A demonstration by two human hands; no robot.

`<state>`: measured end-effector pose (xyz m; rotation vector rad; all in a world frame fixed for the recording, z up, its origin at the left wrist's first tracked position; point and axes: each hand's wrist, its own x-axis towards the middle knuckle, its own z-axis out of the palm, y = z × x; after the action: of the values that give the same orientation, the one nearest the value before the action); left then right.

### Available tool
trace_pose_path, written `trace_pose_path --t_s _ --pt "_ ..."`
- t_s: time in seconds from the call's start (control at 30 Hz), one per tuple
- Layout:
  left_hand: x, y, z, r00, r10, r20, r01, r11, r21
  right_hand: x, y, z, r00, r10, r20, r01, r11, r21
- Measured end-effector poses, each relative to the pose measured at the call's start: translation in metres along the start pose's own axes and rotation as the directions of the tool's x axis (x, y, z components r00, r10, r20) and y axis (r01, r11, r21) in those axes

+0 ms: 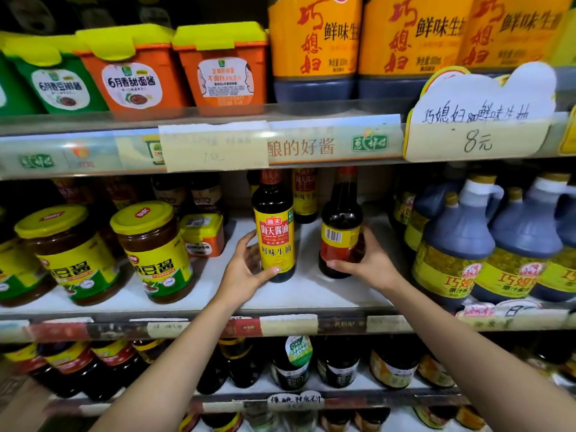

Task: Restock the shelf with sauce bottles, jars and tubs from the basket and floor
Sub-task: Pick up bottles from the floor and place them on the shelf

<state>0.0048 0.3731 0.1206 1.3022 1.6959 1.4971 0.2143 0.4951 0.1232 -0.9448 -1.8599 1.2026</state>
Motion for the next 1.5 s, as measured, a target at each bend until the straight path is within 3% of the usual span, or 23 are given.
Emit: trace_pose_path --t_s 0.47,0.73,0.93,1.07,1.5 --pt "-0.001 -0.008 0.005 0.999 -0.008 0.036 0.003 0.990 0.138 0.002 0.004 0.011 0.992 0.051 -0.120 -0.062 0.994 -0.093" --pt "0.001 -0.010 0.004 0.999 -0.031 0.040 0.024 0.986 0.164 -0.002 0.004 0.023 0.955 -0.067 -0.289 -0.020 0.957 -0.291" --pt "0.000 -0.009 0.006 0.998 -0.046 0.040 0.039 0.985 0.167 -0.003 0.000 0.007 0.994 -0.004 -0.110 0.009 0.999 0.045" --pt "0.001 -0.008 0.006 0.997 -0.061 0.053 0.051 0.986 0.160 0.007 -0.005 0.000 0.999 0.044 -0.010 -0.043 0.993 0.111" --pt "0.001 -0.010 0.005 0.997 -0.058 0.059 0.049 0.989 0.138 0.002 -0.005 0.027 0.977 -0.009 -0.212 0.019 0.999 0.042"
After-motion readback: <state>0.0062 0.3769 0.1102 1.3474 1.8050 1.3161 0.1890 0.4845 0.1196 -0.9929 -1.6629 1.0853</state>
